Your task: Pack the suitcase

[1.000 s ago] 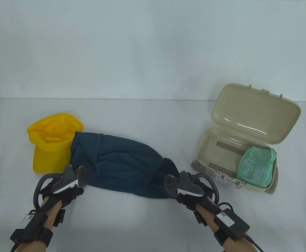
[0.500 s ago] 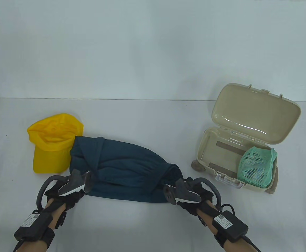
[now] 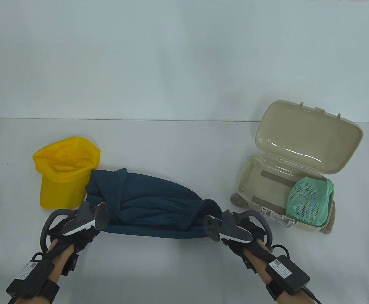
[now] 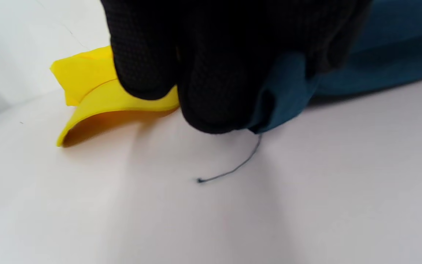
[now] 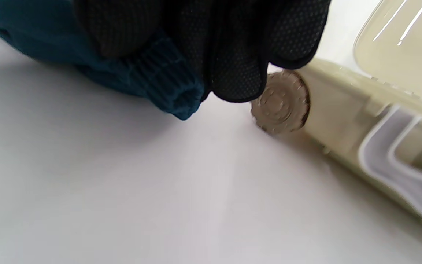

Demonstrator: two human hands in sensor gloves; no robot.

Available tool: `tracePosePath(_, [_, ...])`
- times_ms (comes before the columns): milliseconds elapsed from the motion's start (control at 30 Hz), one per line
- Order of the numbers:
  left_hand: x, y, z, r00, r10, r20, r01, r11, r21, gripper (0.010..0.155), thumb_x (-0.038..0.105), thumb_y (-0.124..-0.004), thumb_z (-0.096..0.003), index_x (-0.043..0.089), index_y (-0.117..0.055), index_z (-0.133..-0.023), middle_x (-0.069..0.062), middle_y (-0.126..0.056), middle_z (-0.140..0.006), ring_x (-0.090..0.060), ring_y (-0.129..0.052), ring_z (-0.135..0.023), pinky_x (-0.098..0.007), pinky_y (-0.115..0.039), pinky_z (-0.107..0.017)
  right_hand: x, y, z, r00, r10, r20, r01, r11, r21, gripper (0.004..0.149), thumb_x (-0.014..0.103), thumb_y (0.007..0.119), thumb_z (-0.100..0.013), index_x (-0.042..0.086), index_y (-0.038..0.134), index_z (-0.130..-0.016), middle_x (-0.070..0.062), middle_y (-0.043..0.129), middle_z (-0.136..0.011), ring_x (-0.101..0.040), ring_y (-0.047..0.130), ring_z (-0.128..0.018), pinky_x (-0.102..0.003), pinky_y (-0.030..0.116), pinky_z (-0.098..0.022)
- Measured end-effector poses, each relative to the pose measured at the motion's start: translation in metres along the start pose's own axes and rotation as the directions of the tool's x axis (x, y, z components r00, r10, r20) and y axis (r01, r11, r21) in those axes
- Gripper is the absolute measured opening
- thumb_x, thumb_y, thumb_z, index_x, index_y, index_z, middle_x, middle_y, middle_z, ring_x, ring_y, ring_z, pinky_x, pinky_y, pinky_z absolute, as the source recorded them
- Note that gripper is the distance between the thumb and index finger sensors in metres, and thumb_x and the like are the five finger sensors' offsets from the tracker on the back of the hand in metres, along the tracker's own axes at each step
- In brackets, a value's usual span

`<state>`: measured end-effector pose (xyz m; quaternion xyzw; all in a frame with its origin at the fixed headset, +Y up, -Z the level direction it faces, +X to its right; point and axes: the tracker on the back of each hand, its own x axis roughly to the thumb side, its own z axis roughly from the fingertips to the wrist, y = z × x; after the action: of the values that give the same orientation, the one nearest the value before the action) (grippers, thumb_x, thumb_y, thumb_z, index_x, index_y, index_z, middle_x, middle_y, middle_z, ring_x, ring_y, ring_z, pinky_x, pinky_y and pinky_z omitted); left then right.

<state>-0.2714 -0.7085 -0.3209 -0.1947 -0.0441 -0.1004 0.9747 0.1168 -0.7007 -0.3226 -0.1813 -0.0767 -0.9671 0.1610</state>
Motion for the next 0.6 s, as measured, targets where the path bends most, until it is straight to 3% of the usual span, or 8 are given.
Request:
tracePosePath(133, [-0.002,0.018,0.018,0.993,0.062,0.096,-0.063,0.998,0.011,0.042,0.039,-0.078,-0.0448,0.033,-0.078,-0.086,0.01,-0.097,-0.069,-0.01,-0.105,-0.053,-0.039,-0.085,-0.059,-0.017,-0.027,0.021,1.0,0.003,0.022,-0.003,1.0,-0.014,0.043,0.046,0.074,-0.046,0.03,0.081,-0.085,0.008,0.099,-0.079,-0.018,0.101,-0.073,-0.04,0.084,-0.057])
tracePosePath(233, [-0.001,0.025,0.022,0.989,0.031,0.146,-0.027,0.999,-0.027,0.042,0.039,-0.078,-0.0451,0.032,-0.079,-0.086,0.01,-0.098,-0.067,-0.01,-0.105,-0.051,-0.039,-0.086,-0.058,-0.028,-0.043,0.026,0.997,-0.032,0.064,0.028,0.998,0.056,0.043,0.045,0.075,-0.046,0.029,0.082,-0.085,0.007,0.099,-0.078,-0.018,0.102,-0.072,-0.04,0.084,-0.057])
tracePosePath(333, [0.0,0.033,0.005,0.991,-0.036,0.132,0.044,0.997,-0.056,0.042,0.039,-0.078,-0.0454,0.032,-0.079,-0.086,0.01,-0.098,-0.068,-0.01,-0.105,-0.05,-0.04,-0.086,-0.058,-0.028,-0.052,0.007,0.996,-0.03,0.084,0.019,0.99,0.138,0.043,0.045,0.075,-0.047,0.028,0.082,-0.085,0.007,0.1,-0.076,-0.019,0.102,-0.07,-0.04,0.084,-0.056])
tracePosePath(400, [-0.003,0.049,-0.013,0.992,-0.108,0.06,0.109,0.994,-0.008,0.042,0.039,-0.077,-0.0451,0.033,-0.078,-0.086,0.011,-0.097,-0.068,-0.009,-0.105,-0.051,-0.039,-0.087,-0.057,-0.026,-0.061,-0.019,0.999,0.012,0.043,-0.018,0.992,0.126,0.042,0.045,0.075,-0.046,0.028,0.083,-0.085,0.007,0.101,-0.075,-0.018,0.103,-0.069,-0.04,0.085,-0.055])
tracePosePath(467, [-0.021,0.091,-0.034,0.969,-0.164,-0.183,0.189,0.974,0.127,0.042,0.04,-0.076,-0.0442,0.034,-0.077,-0.086,0.013,-0.097,-0.068,-0.007,-0.105,-0.05,-0.038,-0.088,-0.056,-0.03,-0.09,-0.062,0.992,0.068,-0.101,-0.064,0.997,0.041,0.042,0.046,0.074,-0.046,0.03,0.081,-0.085,0.009,0.099,-0.076,-0.017,0.102,-0.07,-0.039,0.085,-0.055])
tracePosePath(500, [-0.032,0.122,-0.034,0.931,-0.13,-0.34,0.218,0.947,0.235,0.042,0.041,-0.075,-0.0432,0.035,-0.077,-0.085,0.014,-0.097,-0.067,-0.006,-0.105,-0.05,-0.037,-0.088,-0.055,-0.034,-0.114,-0.078,0.977,0.076,-0.198,-0.09,0.994,-0.06,0.042,0.046,0.074,-0.046,0.032,0.081,-0.084,0.01,0.099,-0.076,-0.016,0.102,-0.07,-0.038,0.085,-0.055])
tracePosePath(533, [-0.047,0.166,-0.022,0.899,0.027,-0.438,0.158,0.911,0.381,0.042,0.042,-0.075,-0.0437,0.035,-0.076,-0.085,0.015,-0.096,-0.067,-0.004,-0.105,-0.05,-0.036,-0.089,-0.055,-0.04,-0.156,-0.088,0.938,0.02,-0.347,-0.103,0.969,-0.224,0.042,0.047,0.073,-0.046,0.032,0.08,-0.084,0.011,0.098,-0.077,-0.015,0.102,-0.07,-0.037,0.085,-0.055])
tracePosePath(600, [-0.066,0.225,0.012,0.842,0.391,-0.373,-0.072,0.765,0.64,0.042,0.039,-0.076,-0.0448,0.032,-0.076,-0.086,0.012,-0.096,-0.069,-0.009,-0.104,-0.052,-0.039,-0.087,-0.056,-0.05,-0.213,-0.08,0.874,-0.219,-0.434,-0.024,0.872,-0.489,0.041,0.047,0.073,-0.047,0.032,0.079,-0.085,0.011,0.098,-0.077,-0.015,0.101,-0.071,-0.037,0.085,-0.054])
